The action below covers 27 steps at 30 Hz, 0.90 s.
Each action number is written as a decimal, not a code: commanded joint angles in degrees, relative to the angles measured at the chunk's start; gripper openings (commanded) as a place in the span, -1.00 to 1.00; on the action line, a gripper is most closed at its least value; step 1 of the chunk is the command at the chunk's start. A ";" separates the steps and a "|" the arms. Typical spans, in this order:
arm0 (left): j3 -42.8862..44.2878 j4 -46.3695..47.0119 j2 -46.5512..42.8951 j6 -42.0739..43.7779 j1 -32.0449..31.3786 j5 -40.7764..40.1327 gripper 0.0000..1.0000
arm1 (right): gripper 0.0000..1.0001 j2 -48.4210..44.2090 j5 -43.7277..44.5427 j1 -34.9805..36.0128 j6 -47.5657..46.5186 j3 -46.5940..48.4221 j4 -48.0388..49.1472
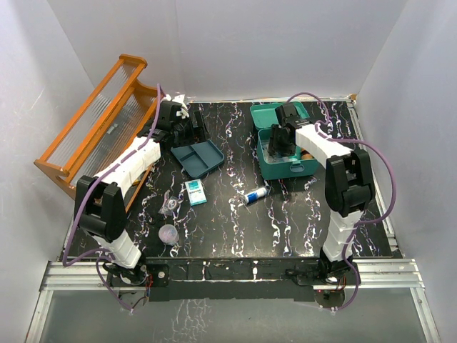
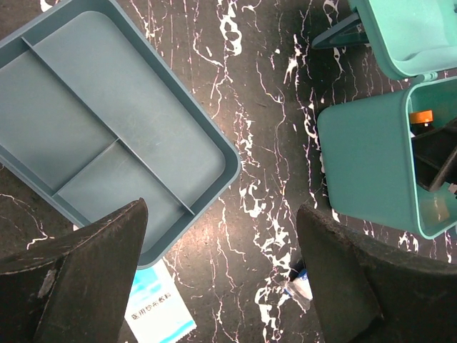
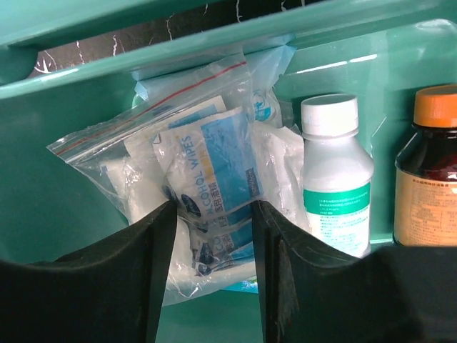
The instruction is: Organize the medicine kit
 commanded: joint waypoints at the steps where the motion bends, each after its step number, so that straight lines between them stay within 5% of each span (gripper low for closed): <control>1: 1.25 1.59 -0.42 0.45 0.14 2.89 0.67 | -0.07 -2.99 3.02 1.29 3.01 2.21 -2.44; 9: -1.74 4.21 -2.14 3.81 -0.08 9.99 0.67 | 0.19 -9.85 9.25 1.22 2.26 6.93 -6.43; 16: -4.47 2.14 -3.97 8.24 -2.54 11.05 0.67 | 0.19 -13.38 1.97 2.43 1.30 7.99 -6.24; 27: -10.38 -3.79 -7.63 6.85 -6.27 6.34 0.55 | 0.20 -15.36 2.89 11.53 3.28 5.49 -4.98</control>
